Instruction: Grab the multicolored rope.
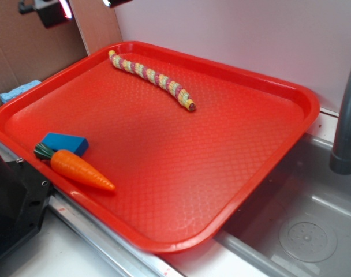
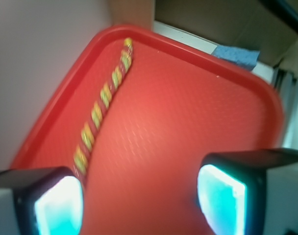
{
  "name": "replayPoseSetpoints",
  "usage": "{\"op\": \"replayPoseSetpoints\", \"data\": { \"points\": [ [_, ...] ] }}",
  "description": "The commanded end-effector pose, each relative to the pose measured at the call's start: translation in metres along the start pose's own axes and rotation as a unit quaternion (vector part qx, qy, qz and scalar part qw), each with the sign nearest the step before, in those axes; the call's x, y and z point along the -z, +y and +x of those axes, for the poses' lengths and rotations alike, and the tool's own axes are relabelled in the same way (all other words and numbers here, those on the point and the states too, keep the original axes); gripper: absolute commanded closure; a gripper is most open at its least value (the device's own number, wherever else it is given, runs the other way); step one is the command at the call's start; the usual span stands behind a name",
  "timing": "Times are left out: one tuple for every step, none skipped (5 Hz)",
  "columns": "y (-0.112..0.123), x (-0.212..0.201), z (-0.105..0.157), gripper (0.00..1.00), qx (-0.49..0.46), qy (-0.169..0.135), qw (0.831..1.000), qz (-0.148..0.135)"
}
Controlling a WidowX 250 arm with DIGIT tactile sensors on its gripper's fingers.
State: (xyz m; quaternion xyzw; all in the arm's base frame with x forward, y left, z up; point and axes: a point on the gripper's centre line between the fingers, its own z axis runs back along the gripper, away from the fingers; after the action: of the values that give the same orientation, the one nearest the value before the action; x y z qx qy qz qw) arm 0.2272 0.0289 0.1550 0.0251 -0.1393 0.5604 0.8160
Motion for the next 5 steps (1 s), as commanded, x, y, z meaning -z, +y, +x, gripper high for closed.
{"op": "replayPoseSetpoints", "data": {
  "points": [
    [-0.025, 0.058, 0.028, 0.00, -0.055, -0.055, 0.997, 0.000],
    [-0.036, 0.091, 0.033, 0.00, -0.060, -0.055, 0.997, 0.014],
    [-0.041, 0.117, 0.037, 0.00, -0.057, -0.049, 0.997, 0.024],
    [-0.044, 0.142, 0.042, 0.00, -0.055, -0.042, 0.997, 0.035],
    [-0.045, 0.155, 0.044, 1.00, -0.067, -0.039, 0.996, 0.033]
  ]
}}
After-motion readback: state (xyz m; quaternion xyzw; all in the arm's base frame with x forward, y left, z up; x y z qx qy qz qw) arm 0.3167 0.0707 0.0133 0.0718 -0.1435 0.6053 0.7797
